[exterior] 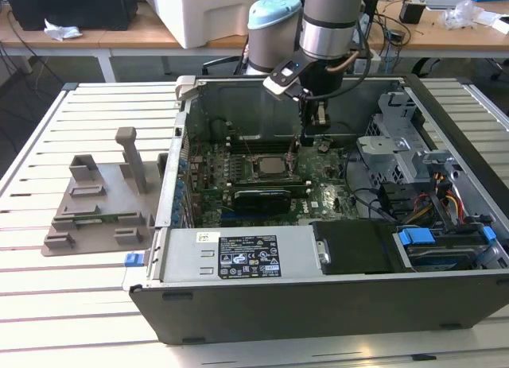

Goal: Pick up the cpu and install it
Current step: 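Close the cpu cover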

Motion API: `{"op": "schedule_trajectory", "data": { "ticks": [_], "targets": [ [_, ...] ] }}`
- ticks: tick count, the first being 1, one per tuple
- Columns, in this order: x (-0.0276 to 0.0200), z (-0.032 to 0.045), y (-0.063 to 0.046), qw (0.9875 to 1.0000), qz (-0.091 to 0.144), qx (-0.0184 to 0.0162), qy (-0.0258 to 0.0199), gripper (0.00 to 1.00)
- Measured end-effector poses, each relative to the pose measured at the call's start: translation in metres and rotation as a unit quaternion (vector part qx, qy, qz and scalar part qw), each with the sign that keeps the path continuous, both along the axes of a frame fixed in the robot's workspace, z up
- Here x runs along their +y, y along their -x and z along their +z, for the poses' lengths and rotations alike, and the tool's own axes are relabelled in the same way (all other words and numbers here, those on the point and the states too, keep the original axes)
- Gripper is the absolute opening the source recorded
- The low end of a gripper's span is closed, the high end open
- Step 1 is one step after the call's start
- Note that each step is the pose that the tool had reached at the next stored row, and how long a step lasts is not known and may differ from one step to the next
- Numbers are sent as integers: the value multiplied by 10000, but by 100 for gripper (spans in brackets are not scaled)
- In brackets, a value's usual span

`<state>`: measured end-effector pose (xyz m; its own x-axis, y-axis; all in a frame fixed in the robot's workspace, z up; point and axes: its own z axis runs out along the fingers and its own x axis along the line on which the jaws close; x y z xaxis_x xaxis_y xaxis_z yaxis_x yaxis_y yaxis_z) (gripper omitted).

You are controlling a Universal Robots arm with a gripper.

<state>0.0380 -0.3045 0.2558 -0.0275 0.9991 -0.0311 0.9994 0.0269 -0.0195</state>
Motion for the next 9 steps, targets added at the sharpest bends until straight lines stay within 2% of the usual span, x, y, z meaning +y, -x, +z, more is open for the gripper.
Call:
{"op": "schedule_trajectory", "data": {
  "ticks": [9],
  "targets": [
    [0,-15,141,10000,0,0,1,11]
  ]
}}
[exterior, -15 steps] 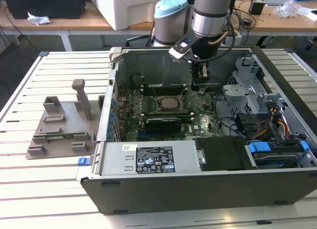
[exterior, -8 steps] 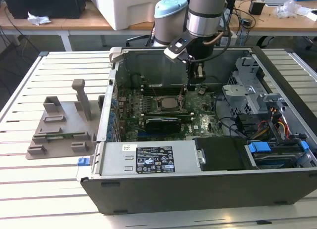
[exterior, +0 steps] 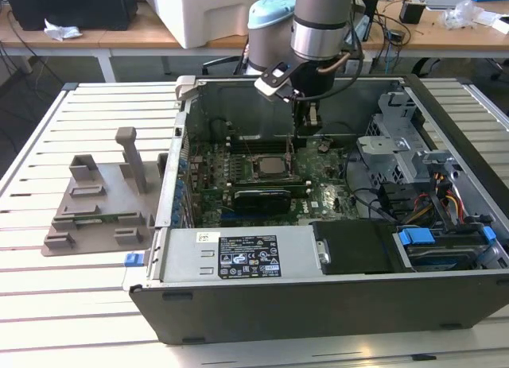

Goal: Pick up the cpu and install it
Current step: 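Close the cpu cover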

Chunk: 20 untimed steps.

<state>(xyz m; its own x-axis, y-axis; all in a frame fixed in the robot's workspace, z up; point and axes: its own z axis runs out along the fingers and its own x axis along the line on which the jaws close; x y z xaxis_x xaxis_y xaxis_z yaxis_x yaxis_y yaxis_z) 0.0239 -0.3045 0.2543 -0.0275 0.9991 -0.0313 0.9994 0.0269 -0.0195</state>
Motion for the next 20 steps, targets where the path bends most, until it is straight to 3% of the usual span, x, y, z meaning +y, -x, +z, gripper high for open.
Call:
{"op": "schedule_trajectory", "data": {
  "ticks": [6,9,20],
  "targets": [
    [0,-35,85,10000,0,0,0,11],
    [0,-104,152,10000,-1,-1,0,11],
    [0,-431,581,10000,0,-1,0,11]
  ]
}}
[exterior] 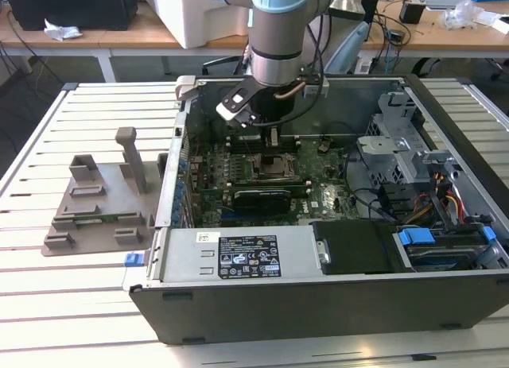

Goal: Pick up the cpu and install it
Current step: 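Close the cpu cover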

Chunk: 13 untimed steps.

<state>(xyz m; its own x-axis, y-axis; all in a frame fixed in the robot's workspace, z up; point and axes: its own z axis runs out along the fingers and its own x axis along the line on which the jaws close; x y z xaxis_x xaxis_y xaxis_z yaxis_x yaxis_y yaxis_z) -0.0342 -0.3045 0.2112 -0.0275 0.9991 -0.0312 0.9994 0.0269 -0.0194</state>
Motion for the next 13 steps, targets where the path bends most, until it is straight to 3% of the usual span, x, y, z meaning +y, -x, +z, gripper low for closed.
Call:
{"op": "schedule_trajectory", "data": {
  "ticks": [9,13],
  "targets": [
    [-1,-52,89,10000,0,1,1,11],
    [0,-56,73,10000,-1,0,0,11]
  ]
}}
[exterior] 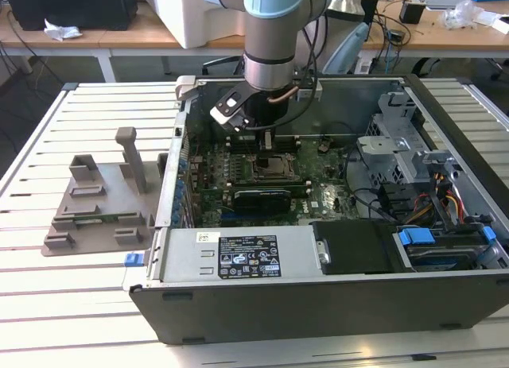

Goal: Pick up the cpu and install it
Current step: 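Close the cpu cover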

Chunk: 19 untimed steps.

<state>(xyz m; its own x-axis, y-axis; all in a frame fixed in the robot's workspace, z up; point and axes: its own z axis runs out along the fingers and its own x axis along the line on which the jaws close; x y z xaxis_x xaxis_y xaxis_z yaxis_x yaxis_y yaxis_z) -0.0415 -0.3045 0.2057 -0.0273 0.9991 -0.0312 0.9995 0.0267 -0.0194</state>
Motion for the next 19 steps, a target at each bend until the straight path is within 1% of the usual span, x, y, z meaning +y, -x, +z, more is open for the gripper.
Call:
{"op": "schedule_trajectory", "data": {
  "ticks": [1,3,4,6,7,9,10,14,15,19],
  "targets": [
    [0,6,-35,10000,0,8,0,11],
    [0,75,-84,10000,1,30,-1,11],
    [0,100,-111,10000,2,44,-3,11],
    [0,119,-157,10000,1,81,-5,11],
    [0,158,-179,10000,1,98,-8,11],
    [0,233,-180,9999,1,100,-7,11],
    [0,303,-180,9999,0,100,-8,11],
    [0,691,-180,9999,1,101,-8,11],
    [0,749,-180,9999,1,101,-9,11],
    [0,751,-180,9999,1,101,-13,11]
  ]
}}
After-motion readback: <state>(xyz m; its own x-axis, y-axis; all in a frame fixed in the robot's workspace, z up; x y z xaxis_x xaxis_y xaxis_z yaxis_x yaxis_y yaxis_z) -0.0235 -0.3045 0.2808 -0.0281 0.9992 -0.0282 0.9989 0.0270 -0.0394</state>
